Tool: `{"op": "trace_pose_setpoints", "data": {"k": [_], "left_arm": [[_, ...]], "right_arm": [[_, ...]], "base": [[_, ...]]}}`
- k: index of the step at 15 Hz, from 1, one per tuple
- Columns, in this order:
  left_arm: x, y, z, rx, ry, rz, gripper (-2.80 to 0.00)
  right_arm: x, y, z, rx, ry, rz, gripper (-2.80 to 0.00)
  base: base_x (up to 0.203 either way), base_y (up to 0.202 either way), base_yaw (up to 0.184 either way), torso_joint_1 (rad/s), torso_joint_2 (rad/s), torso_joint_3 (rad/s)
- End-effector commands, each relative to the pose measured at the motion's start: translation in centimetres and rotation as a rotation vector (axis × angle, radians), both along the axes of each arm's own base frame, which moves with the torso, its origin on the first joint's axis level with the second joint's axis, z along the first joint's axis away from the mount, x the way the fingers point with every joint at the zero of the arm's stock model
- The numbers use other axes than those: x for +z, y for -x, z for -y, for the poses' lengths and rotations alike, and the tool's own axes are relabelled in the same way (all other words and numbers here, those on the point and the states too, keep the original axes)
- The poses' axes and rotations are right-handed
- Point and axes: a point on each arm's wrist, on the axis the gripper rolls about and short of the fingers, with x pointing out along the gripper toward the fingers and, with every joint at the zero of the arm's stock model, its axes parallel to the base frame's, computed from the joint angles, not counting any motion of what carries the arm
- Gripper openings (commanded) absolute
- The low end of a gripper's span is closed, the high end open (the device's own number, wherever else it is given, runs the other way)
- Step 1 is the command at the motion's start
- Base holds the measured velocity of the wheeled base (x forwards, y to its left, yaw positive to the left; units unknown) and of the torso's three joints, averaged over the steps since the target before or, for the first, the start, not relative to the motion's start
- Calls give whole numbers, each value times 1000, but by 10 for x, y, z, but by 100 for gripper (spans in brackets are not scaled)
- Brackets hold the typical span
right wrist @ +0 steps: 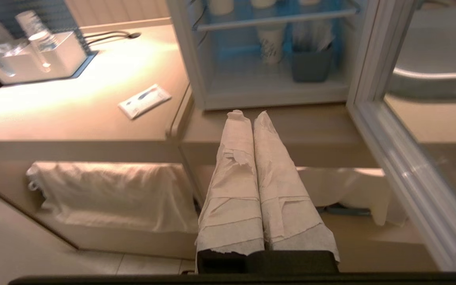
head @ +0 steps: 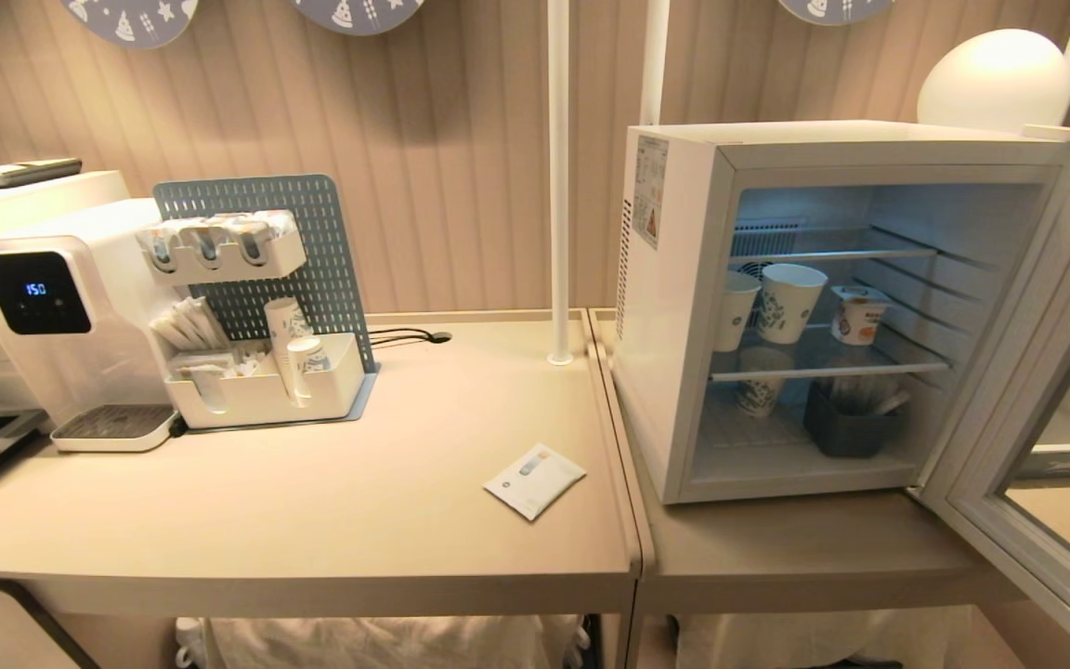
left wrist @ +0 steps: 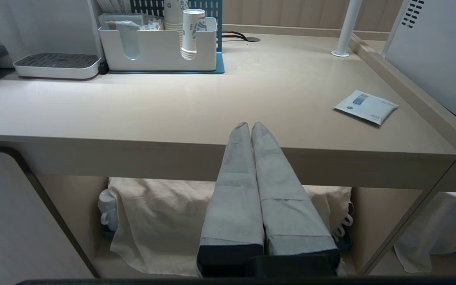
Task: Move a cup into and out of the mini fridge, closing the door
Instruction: Close the freezer door
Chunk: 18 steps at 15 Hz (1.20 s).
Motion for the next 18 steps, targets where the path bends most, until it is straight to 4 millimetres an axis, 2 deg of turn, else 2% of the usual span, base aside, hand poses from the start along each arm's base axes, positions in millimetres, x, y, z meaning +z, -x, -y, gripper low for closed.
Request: {"op": "trace_pose_setpoints", "data": {"k": [1, 3, 5, 8, 11, 12, 13, 15, 18], "left_arm": [[0, 0, 0, 1, 1, 0, -280], [0, 0, 0, 0, 1, 0, -280], [0, 0, 0, 0, 1, 0, -280], [0, 0, 0, 0, 1, 0, -280], [0, 0, 0, 1, 1, 0, -280], [0, 0, 0, 1, 1, 0, -280], [0, 0, 0, 0, 1, 0, -280], [0, 0, 0, -1, 1, 0, -280], [0, 0, 0, 1, -1, 0, -280]], "right_arm": [[-23, 41, 0, 16, 9, 113, -280], [-35, 54, 1, 4, 16, 141, -280], [-40, 45, 2, -24, -25, 106, -280], [-63, 7, 3, -67, -16, 104, -280], [-118, -38, 4, -102, 86, 89, -280], [-138, -46, 5, -104, 113, 46, -280], [-147, -49, 5, -107, 127, 24, -280], [-135, -49, 5, -130, 135, 123, -280], [-135, -49, 5, -137, 106, 119, -280]], "base": [[0, 0, 0, 0, 0, 0], [0, 0, 0, 0, 0, 0], [0, 0, 0, 0, 0, 0], [0, 0, 0, 0, 0, 0], [0, 0, 0, 0, 0, 0], [0, 0, 0, 0, 0, 0], [0, 0, 0, 0, 0, 0], [0, 0, 0, 0, 0, 0], [0, 0, 0, 0, 0, 0]]}}
